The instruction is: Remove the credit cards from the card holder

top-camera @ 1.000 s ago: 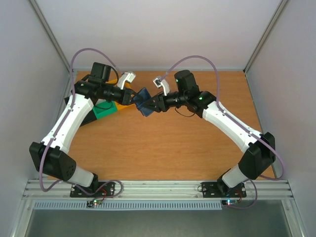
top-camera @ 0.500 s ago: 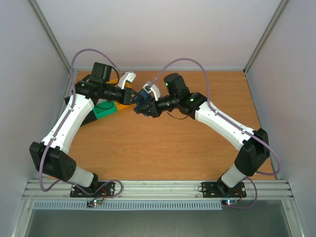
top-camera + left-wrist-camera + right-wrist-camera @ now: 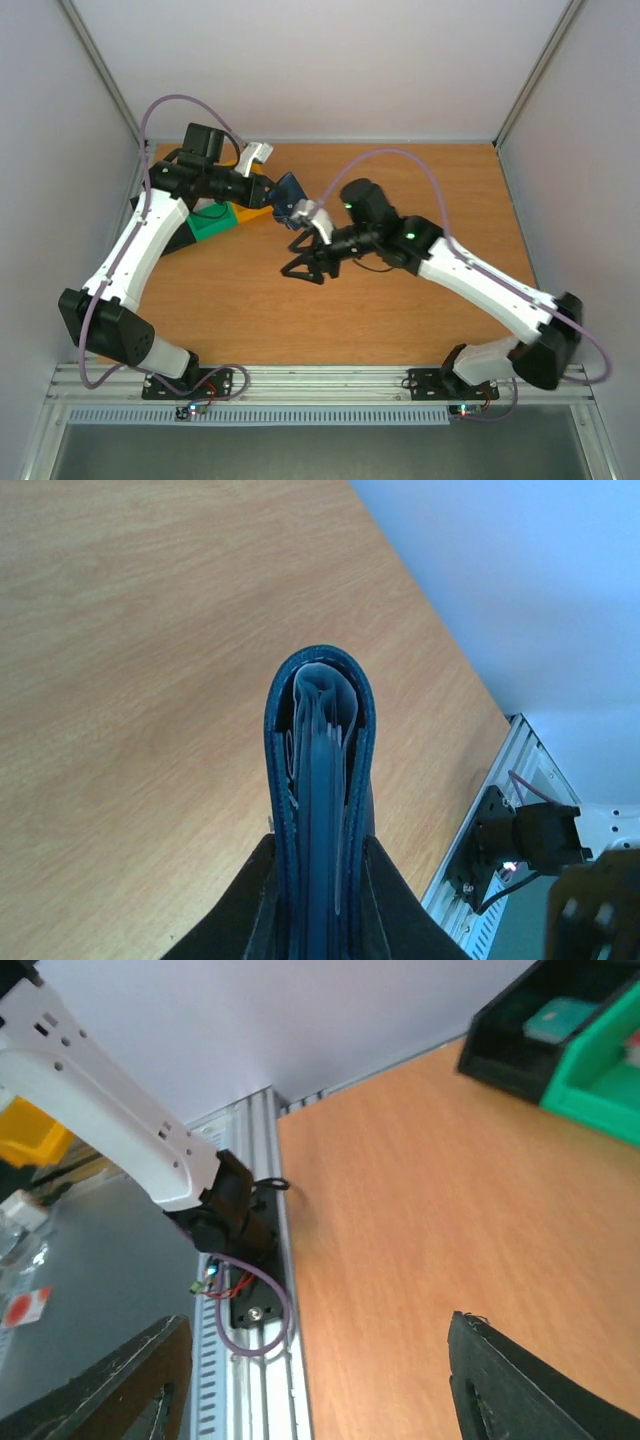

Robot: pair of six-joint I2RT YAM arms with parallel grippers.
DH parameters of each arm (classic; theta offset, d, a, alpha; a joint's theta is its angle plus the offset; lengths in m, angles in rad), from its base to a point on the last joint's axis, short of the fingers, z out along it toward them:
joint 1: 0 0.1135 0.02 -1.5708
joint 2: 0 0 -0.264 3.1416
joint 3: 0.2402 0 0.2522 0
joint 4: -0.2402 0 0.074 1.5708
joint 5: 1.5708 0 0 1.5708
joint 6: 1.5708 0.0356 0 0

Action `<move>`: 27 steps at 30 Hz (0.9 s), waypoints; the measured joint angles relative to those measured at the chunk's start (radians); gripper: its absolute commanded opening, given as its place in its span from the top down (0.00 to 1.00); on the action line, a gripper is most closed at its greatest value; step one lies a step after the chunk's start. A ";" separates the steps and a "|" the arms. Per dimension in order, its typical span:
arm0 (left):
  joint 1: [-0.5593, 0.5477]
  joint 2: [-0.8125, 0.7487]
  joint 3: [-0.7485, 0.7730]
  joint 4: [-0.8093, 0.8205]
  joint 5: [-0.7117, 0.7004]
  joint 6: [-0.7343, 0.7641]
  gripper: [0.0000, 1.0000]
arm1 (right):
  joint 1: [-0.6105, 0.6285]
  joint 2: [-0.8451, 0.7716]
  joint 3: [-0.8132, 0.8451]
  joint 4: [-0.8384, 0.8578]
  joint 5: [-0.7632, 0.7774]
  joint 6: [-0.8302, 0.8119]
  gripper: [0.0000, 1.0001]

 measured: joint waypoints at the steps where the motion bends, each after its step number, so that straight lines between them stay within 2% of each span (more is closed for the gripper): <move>1: 0.000 0.000 0.009 -0.002 0.003 0.008 1.00 | -0.014 -0.051 -0.029 -0.002 0.011 -0.002 0.23; 3: 0.000 0.000 0.030 -0.011 0.014 0.032 1.00 | -0.059 -0.147 -0.071 0.001 0.040 0.003 0.18; 5: 0.000 0.000 0.049 -0.023 0.033 0.063 1.00 | -0.119 -0.226 -0.097 0.009 0.090 0.027 0.03; 6: 0.000 0.000 0.053 -0.026 0.043 0.076 1.00 | -0.141 -0.247 -0.099 0.008 0.123 0.042 0.02; 9: -0.001 -0.001 0.054 -0.047 0.083 0.114 1.00 | -0.179 -0.254 -0.072 -0.009 0.265 0.064 0.01; 11: -0.004 -0.002 0.054 -0.070 0.115 0.142 1.00 | -0.179 -0.216 -0.042 -0.023 0.306 0.066 0.02; 14: -0.011 -0.003 0.054 -0.116 0.181 0.200 1.00 | -0.179 -0.154 -0.021 -0.022 0.292 0.064 0.01; 16: -0.016 -0.006 0.055 -0.146 0.214 0.234 1.00 | -0.179 -0.122 -0.016 -0.023 0.257 0.060 0.05; 18: -0.023 -0.008 0.062 -0.190 0.244 0.283 1.00 | -0.179 -0.093 -0.007 -0.023 0.206 0.054 0.15; 20: -0.030 -0.013 0.071 -0.226 0.266 0.333 1.00 | -0.179 -0.073 0.003 -0.023 0.149 0.043 0.30; 24: -0.034 -0.025 0.072 -0.265 0.297 0.386 0.99 | -0.174 -0.051 0.018 -0.020 0.040 0.034 0.78; 25: -0.034 -0.025 0.072 -0.267 0.300 0.394 0.94 | -0.174 -0.050 0.019 -0.021 0.026 0.035 0.89; 26: -0.034 -0.025 0.073 -0.273 0.301 0.398 0.79 | -0.174 -0.050 0.019 -0.023 0.018 0.037 0.97; 27: -0.034 -0.025 0.073 -0.273 0.298 0.405 0.61 | -0.174 -0.050 0.019 -0.022 -0.001 0.044 0.99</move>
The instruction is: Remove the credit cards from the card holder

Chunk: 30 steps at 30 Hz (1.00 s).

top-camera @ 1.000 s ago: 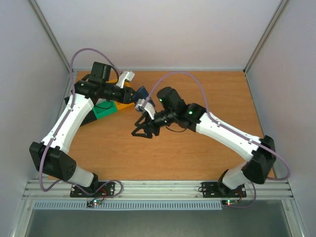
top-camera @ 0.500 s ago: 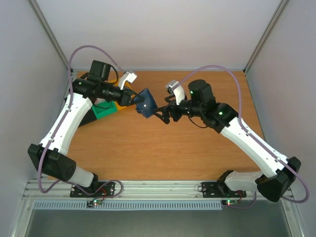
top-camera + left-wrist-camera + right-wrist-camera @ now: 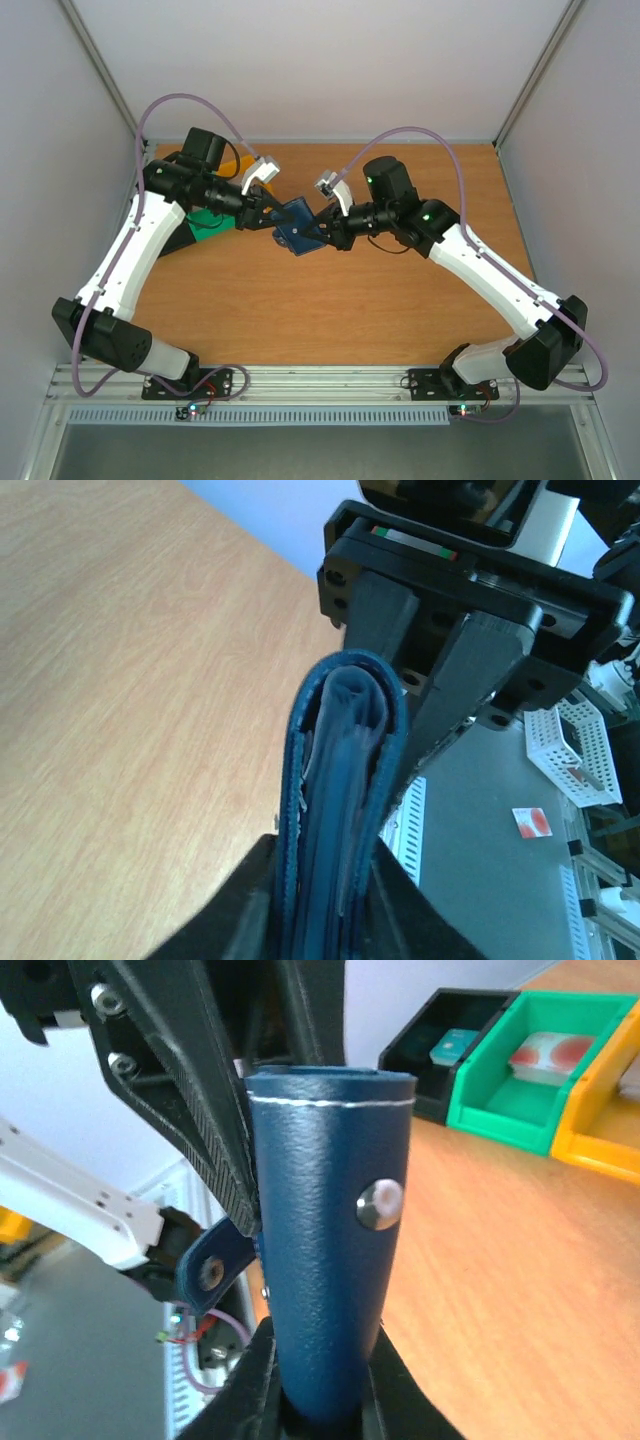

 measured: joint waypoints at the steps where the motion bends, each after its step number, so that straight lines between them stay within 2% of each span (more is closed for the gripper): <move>1: 0.001 0.000 0.000 0.004 -0.002 0.007 0.40 | -0.001 0.000 0.000 0.000 -0.007 0.001 0.99; 3: 0.000 0.000 0.000 0.013 -0.015 -0.003 0.09 | -0.002 -0.003 0.000 0.000 -0.009 0.010 0.99; 4: 0.000 0.000 0.000 0.018 -0.025 -0.014 0.02 | 0.000 -0.003 0.000 0.000 0.007 0.015 0.99; 10: 0.000 -0.003 0.012 0.018 -0.117 -0.066 0.01 | 0.006 -0.021 0.007 -0.011 0.157 0.092 0.99; 15: 0.000 -0.020 0.106 -0.066 -0.188 -0.042 0.01 | 0.008 -0.036 0.053 -0.037 0.270 0.180 0.99; 21: 0.000 -0.187 0.127 -0.120 -0.378 -0.023 0.01 | 0.083 -0.052 0.137 -0.117 0.409 0.195 0.99; 23: 0.000 -0.282 0.069 -0.117 -0.391 -0.008 0.01 | 0.121 -0.053 0.171 -0.145 0.455 0.182 0.99; 26: -0.001 -0.467 -0.098 -0.056 -0.345 0.003 0.01 | 0.153 -0.066 0.184 -0.159 0.466 0.159 0.99; 30: -0.003 -0.700 -0.394 0.187 -0.222 -0.072 0.01 | 0.157 -0.097 0.162 -0.133 0.383 0.126 0.99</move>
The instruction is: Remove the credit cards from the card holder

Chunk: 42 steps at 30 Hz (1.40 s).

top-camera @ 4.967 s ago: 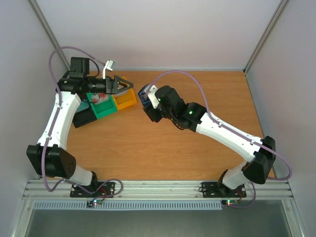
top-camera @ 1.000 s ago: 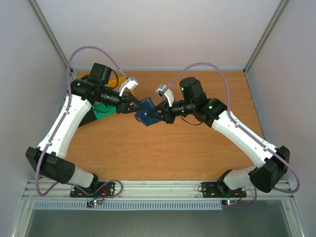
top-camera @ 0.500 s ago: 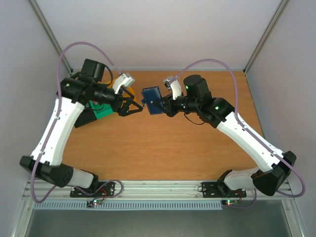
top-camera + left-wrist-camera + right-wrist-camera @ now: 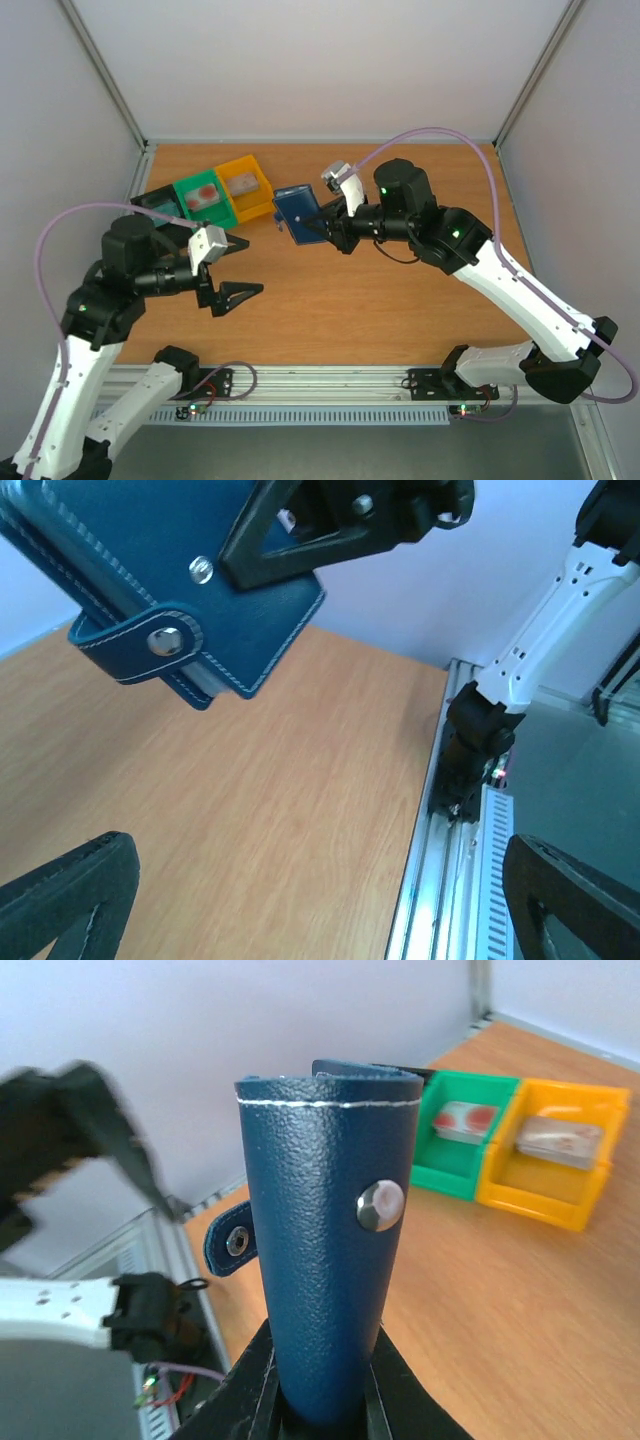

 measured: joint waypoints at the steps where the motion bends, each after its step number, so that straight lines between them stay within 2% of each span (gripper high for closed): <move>1: -0.002 -0.033 -0.071 0.087 0.029 -0.031 0.01 | 0.000 -0.010 -0.008 0.008 -0.032 -0.008 0.99; 5: -0.002 -0.048 -0.220 0.307 0.089 -0.138 0.16 | 0.001 -0.026 -0.013 0.040 -0.168 -0.043 0.99; 6: -0.001 -0.042 -0.240 0.352 0.106 -0.156 0.26 | 0.002 -0.027 -0.013 0.051 -0.208 -0.053 0.99; 8: -0.001 -0.035 -0.270 0.439 0.148 -0.184 0.40 | 0.005 -0.026 -0.014 0.071 -0.275 -0.073 0.99; 16: -0.002 -0.057 -0.336 0.727 0.309 -0.282 0.91 | 0.022 0.015 0.019 0.062 -0.401 -0.119 0.99; 18: 0.000 -0.088 -0.377 0.792 0.317 -0.320 0.99 | 0.023 0.018 0.023 0.055 -0.435 -0.123 0.99; 27: -0.002 -0.140 -0.442 0.968 0.291 -0.486 0.98 | 0.035 0.025 0.056 0.048 -0.511 -0.146 0.99; 31: -0.002 -0.140 -0.442 1.005 0.265 -0.529 0.74 | 0.040 0.037 0.087 0.036 -0.507 -0.163 0.99; 33: -0.002 -0.138 -0.447 1.043 0.260 -0.566 0.66 | 0.047 0.040 0.090 0.036 -0.510 -0.168 0.99; 42: -0.002 -0.113 -0.474 1.165 0.242 -0.677 0.57 | 0.057 0.057 0.103 0.052 -0.517 -0.172 0.99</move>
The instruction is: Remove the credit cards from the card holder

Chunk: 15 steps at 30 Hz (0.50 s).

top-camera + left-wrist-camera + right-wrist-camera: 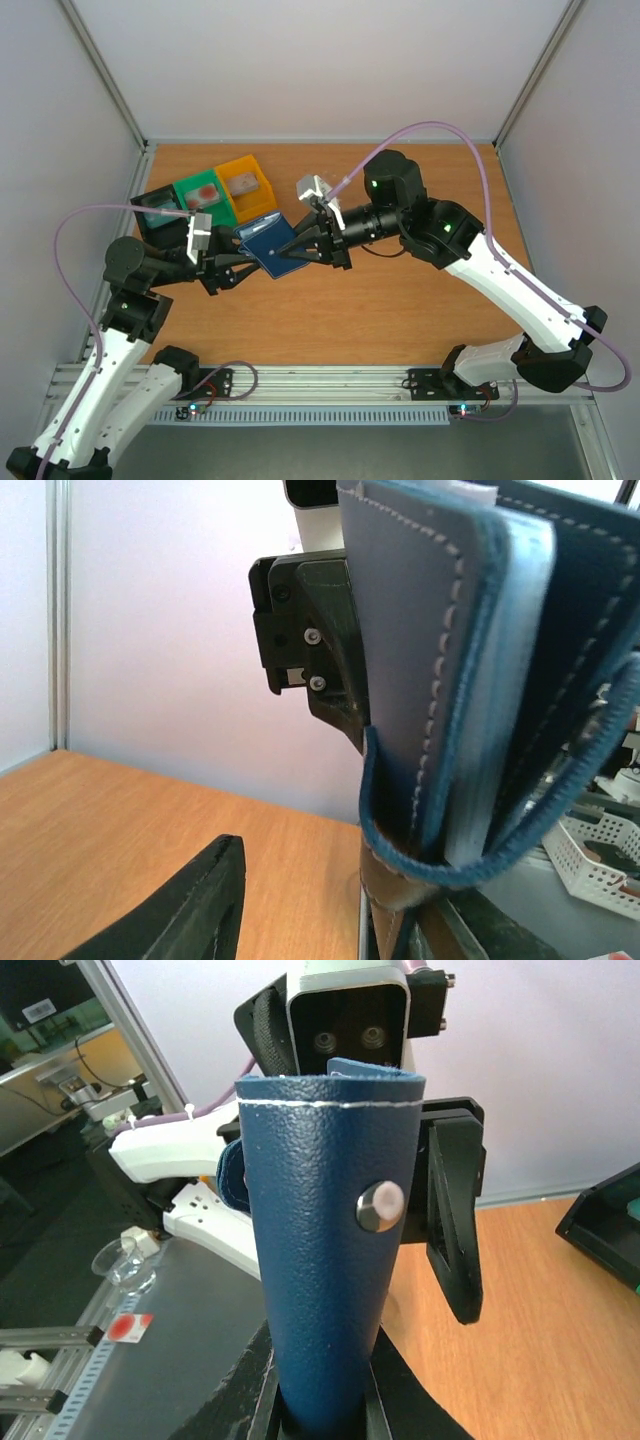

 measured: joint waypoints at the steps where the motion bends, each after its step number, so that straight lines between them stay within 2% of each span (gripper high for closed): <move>1: -0.002 0.005 -0.002 0.011 -0.003 -0.010 0.57 | 0.000 0.005 0.002 0.004 0.000 0.000 0.99; 2: -0.007 0.008 -0.005 0.021 -0.006 -0.018 0.60 | 0.001 0.007 0.002 0.007 0.001 0.000 0.99; 3: -0.016 0.011 -0.010 0.027 -0.010 -0.023 0.68 | 0.001 0.011 0.002 0.010 0.003 0.000 0.99; 6: -0.040 0.013 -0.020 0.039 -0.021 -0.034 0.97 | 0.004 0.014 0.002 0.012 0.014 -0.004 0.99; 8: -0.048 0.012 -0.024 0.045 -0.023 -0.045 1.00 | 0.004 0.018 0.002 0.016 0.027 -0.008 0.96; 9: -0.050 0.010 -0.025 0.047 -0.024 -0.045 1.00 | 0.003 0.019 0.002 0.017 0.032 -0.009 0.87; 13: -0.051 0.000 -0.027 0.025 -0.051 -0.058 1.00 | 0.002 0.019 -0.003 0.021 0.070 -0.014 0.33; 15: -0.058 -0.002 -0.006 -0.083 -0.117 -0.039 1.00 | -0.006 0.012 -0.038 0.033 0.135 -0.008 0.15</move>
